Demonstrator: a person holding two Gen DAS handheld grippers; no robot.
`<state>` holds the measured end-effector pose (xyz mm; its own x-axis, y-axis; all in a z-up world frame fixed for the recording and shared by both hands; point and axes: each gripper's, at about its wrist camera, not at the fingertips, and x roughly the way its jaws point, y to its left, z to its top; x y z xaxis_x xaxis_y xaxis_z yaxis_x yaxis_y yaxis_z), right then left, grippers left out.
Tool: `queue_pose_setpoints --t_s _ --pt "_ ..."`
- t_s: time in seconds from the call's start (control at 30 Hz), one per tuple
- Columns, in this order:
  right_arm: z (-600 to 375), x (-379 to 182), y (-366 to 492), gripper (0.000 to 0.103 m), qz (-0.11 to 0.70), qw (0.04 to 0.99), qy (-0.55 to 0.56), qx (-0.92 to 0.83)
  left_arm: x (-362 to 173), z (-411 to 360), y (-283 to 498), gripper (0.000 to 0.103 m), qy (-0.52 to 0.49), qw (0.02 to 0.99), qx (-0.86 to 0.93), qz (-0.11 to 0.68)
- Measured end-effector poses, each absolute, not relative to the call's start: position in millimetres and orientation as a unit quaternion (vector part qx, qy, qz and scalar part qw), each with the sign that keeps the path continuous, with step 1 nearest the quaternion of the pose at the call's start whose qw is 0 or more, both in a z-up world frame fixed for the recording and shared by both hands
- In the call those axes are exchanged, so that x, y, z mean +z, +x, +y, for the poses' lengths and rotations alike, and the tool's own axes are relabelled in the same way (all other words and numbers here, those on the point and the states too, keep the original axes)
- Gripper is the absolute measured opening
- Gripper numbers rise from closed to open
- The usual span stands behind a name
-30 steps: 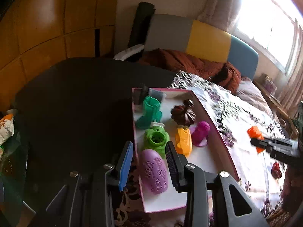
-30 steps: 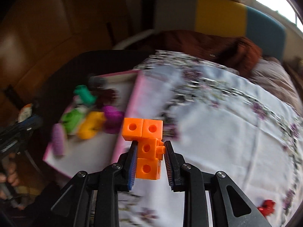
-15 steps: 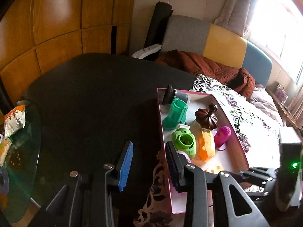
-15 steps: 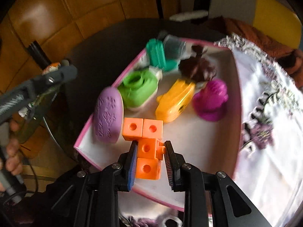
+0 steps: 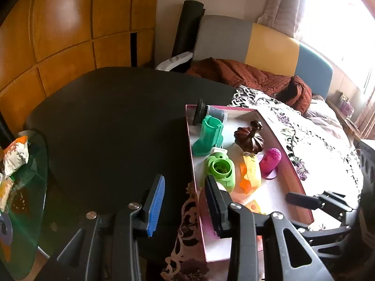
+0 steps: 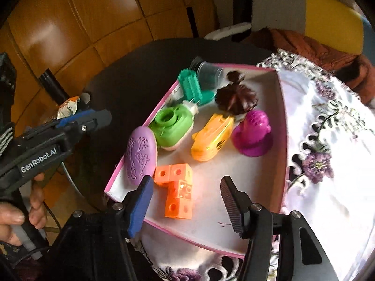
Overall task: Organize rigid objects
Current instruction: 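Move both grippers back toward the red cylinder and red puzzle piece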
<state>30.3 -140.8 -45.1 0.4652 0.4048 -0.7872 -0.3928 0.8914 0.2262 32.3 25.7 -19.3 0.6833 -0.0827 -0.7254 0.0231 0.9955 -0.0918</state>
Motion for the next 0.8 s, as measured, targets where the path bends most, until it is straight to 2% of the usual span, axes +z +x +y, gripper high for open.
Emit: queue_pose_setpoints --t_s 0.13,0.43,0.8 --pt "-150 -36 30 0.060 0.443 0.869 0.000 0.222 -16 22 30 0.035 -0.031 0.919 -0.033 0.392" --pt "-185 -14 19 0.069 0.409 0.894 -0.009 0.184 -12 8 26 0.035 -0.014 0.921 -0.049 0.387" --pt "-267 -12 13 0.075 0.415 0.905 0.019 0.091 -3 -20 21 0.035 0.021 0.923 -0.085 0.375"
